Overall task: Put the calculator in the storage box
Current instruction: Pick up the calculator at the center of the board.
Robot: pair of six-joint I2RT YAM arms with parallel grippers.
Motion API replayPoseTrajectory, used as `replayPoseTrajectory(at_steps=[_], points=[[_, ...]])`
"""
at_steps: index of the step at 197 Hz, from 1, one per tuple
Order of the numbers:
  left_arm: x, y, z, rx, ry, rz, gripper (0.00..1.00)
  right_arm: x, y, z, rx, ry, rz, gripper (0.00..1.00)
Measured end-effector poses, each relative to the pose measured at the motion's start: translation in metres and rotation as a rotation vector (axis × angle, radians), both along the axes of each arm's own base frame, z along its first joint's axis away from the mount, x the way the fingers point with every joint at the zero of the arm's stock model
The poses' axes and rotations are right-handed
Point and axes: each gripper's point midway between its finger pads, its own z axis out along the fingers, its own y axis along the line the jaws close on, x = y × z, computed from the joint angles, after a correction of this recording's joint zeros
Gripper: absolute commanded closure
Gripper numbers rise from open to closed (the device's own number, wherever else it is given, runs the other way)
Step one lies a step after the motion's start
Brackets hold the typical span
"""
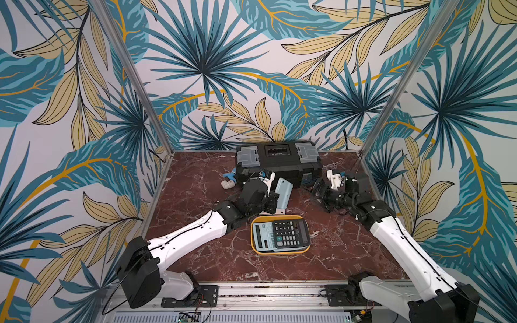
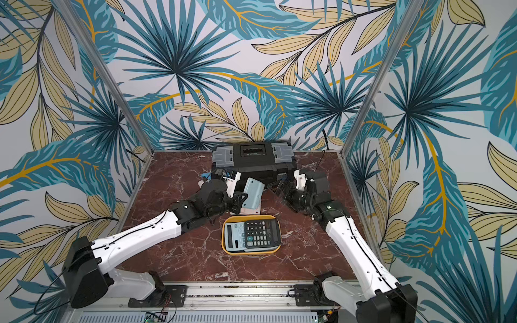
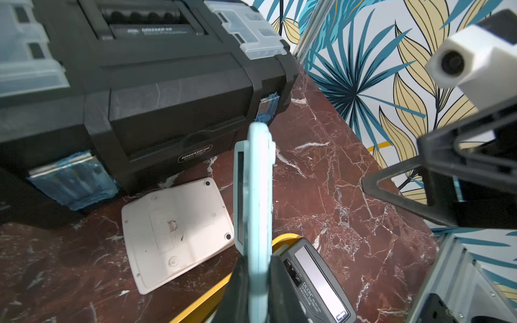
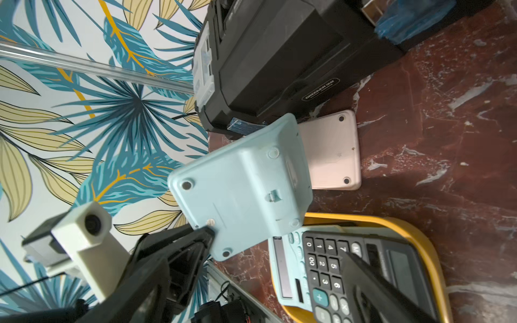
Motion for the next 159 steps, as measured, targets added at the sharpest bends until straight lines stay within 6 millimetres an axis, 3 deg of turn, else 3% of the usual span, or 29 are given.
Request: replayPoseTrajectory(at_steps=[29,62,90,159], points=[[-0.011,-0.006,0.002,0.094,-0.09,-0.011,0.92,-0.002,0.004,0.02,0.055,0.038,-0.049,0.01],[-0.021,-0.012,0.005,0.189,-0.186,-0.018,0.92,-0.005,0.015,0.029,0.076,0.109,-0.082,0.0],[-0.031,-0.018,0.01,0.251,-0.263,-0.034,0.92,-0.006,0.025,0.019,0.057,0.175,-0.095,0.01],[-0.044,-0.031,0.008,0.375,-0.382,-0.06,0.92,-0.002,0.034,-0.009,0.0,0.273,-0.137,0.19]])
